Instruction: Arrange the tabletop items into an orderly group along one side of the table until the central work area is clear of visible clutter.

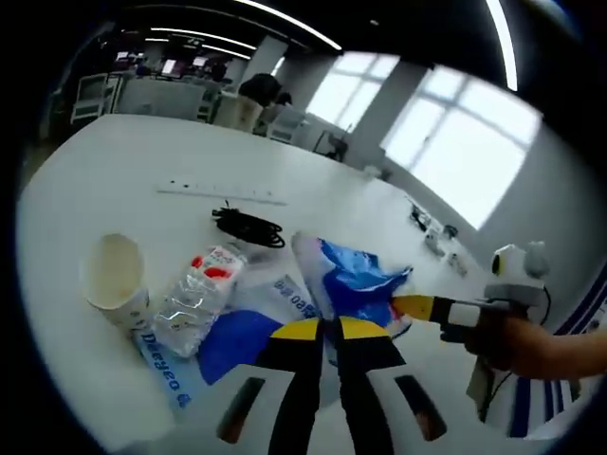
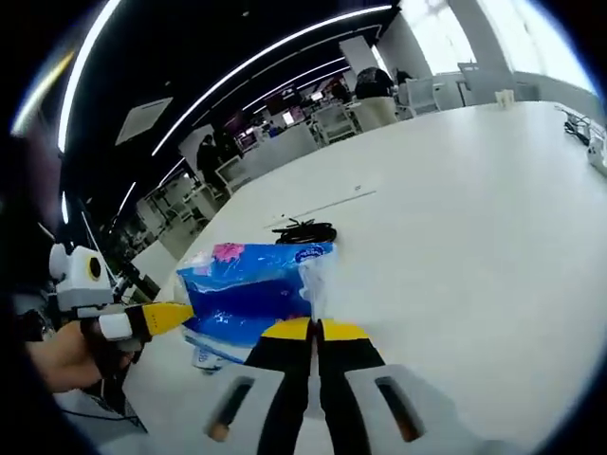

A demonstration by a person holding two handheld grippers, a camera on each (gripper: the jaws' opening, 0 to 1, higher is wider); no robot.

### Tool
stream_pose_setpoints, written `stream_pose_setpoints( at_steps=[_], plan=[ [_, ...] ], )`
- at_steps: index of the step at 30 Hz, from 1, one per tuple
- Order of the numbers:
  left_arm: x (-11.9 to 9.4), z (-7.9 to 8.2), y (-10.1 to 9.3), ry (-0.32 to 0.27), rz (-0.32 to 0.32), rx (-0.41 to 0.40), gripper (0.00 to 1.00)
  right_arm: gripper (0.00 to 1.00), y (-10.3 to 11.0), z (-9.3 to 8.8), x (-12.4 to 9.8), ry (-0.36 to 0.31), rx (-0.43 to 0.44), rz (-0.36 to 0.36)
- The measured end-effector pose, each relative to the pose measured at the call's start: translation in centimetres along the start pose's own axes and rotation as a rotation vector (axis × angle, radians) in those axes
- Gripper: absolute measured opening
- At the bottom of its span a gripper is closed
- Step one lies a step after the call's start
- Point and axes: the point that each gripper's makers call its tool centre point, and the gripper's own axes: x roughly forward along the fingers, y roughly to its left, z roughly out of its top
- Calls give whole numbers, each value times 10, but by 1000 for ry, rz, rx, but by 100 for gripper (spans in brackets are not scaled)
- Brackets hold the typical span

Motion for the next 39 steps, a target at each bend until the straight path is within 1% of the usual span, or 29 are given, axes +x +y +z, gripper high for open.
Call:
stream_pose_setpoints(
  at_steps=[3, 6, 9, 11, 14, 16, 18, 19, 21, 24, 26, 29, 31, 34, 36, 38, 39],
  plan=[
    [1, 2, -4, 0, 13, 14, 0, 0, -2, 2, -4, -10, 0, 4],
    [7, 5, -12, 1, 18, 19, 0, 0, -2, 9, -17, -21, -16, 6],
    [15, 9, -22, 2, 18, 39, 0, 0, -17, 14, -23, -29, -21, 3],
    [21, 10, -30, 3, 19, 31, 0, 0, -25, 16, -24, -20, -23, 1],
    [36, 9, -40, 9, 10, 34, 0, 0, -39, 25, -29, -20, -58, -12],
    [45, 8, -50, 1, -6, 1, 0, 0, -54, 33, -32, -18, -68, -23],
    [55, 6, -58, -14, -24, -62, 0, 0, -67, 36, -36, -9, -67, -33],
    [58, 4, -58, -9, -24, -65, 0, 0, -70, 37, -35, -4, -71, -31],
    [61, -1, -64, -8, -24, -57, 0, 0, -80, 36, -36, 13, -80, -31],
    [69, -2, -66, -31, -14, -71, 0, 0, -86, 36, -32, 20, -90, -24],
    [73, 3, -69, -53, -21, -78, 0, 0, -86, 36, -34, 18, -98, -26],
    [76, 9, -70, -78, -31, -86, 0, 0, -96, 49, -29, 9, -87, -20],
    [77, 12, -69, -93, -25, -84, 0, 0, -94, 53, -26, 6, -94, -8],
    [79, 17, -67, -105, -17, -94, 0, 0, -93, 56, -21, 7, -132, -3],
    [81, 20, -66, -105, -5, -92, 0, 0, -93, 58, -17, 3, -122, 2],
    [85, 22, -69, -97, -2, -61, 0, 0, -99, 62, -16, 1, -117, -2],
    [86, 24, -70, -97, -1, -61, 0, 0, -100, 62, -17, 0, -116, -4]
  ],
)
